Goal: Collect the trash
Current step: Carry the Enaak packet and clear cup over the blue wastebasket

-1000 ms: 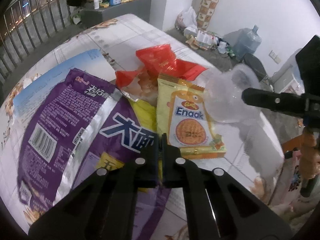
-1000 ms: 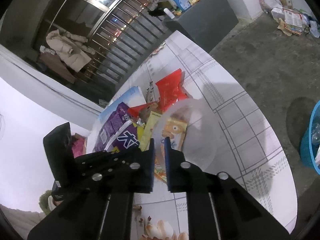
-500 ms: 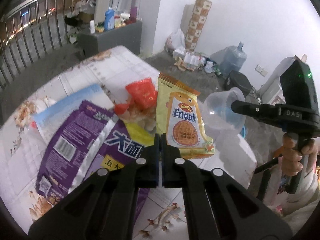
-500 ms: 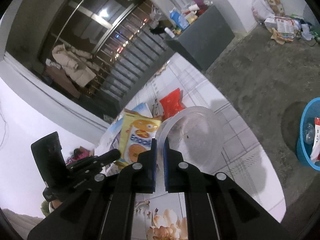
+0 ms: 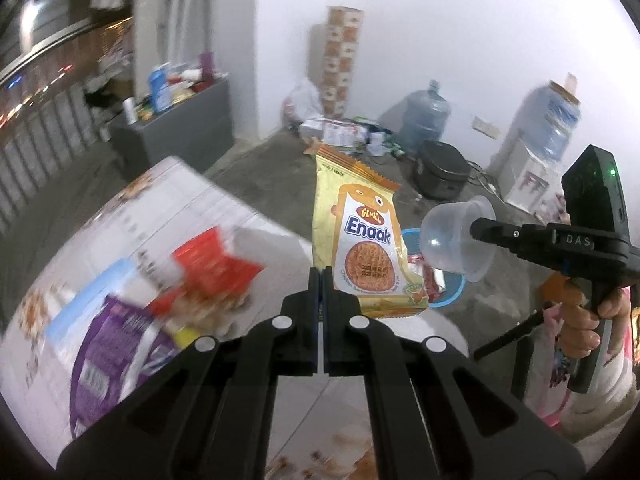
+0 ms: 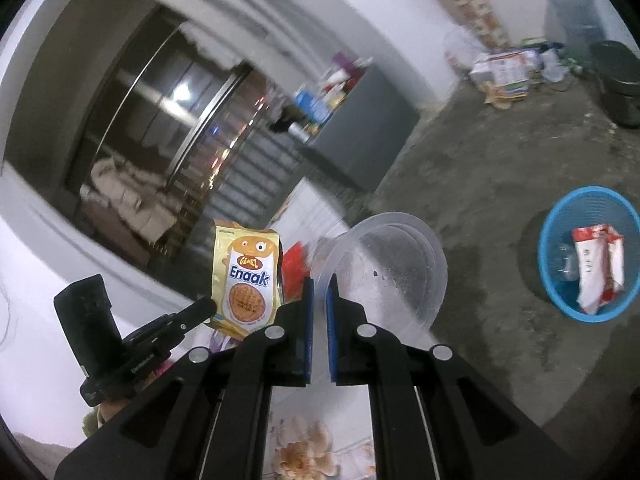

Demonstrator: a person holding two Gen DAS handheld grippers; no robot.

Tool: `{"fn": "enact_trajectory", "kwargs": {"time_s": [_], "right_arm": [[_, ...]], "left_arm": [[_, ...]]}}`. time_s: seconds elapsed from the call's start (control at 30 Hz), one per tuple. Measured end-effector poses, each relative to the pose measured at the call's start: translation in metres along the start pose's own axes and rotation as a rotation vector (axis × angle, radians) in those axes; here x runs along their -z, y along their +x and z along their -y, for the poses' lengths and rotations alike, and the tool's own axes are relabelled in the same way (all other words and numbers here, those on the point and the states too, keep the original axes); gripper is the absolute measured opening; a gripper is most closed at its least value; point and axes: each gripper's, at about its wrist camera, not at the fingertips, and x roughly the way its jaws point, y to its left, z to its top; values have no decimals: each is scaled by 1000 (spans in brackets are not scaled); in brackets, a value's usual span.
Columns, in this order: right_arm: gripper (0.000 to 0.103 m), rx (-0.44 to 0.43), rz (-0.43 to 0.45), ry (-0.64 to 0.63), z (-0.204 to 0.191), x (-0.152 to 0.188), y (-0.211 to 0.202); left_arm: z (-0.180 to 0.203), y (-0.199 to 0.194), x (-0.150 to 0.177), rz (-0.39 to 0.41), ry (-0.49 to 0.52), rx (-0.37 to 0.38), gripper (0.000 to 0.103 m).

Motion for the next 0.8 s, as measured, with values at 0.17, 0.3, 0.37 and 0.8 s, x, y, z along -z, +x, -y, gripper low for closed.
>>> {"fn": "enact_trajectory", "kwargs": {"time_s": [0.17, 0.3, 0.37, 0.8], "right_arm": [[6, 43, 71, 59, 35, -6, -34], [6, 88, 108, 112, 66, -12, -53], [6, 115, 119, 139, 84, -13, -60], [6, 305, 92, 259, 193, -52, -48]], "left_arm": [[41, 37, -18, -37, 90, 40, 0], [76, 72, -28, -75, 157, 67, 0], [91, 90, -31, -96, 183, 77, 0], [166, 228, -40, -310, 332, 103, 0]]}}
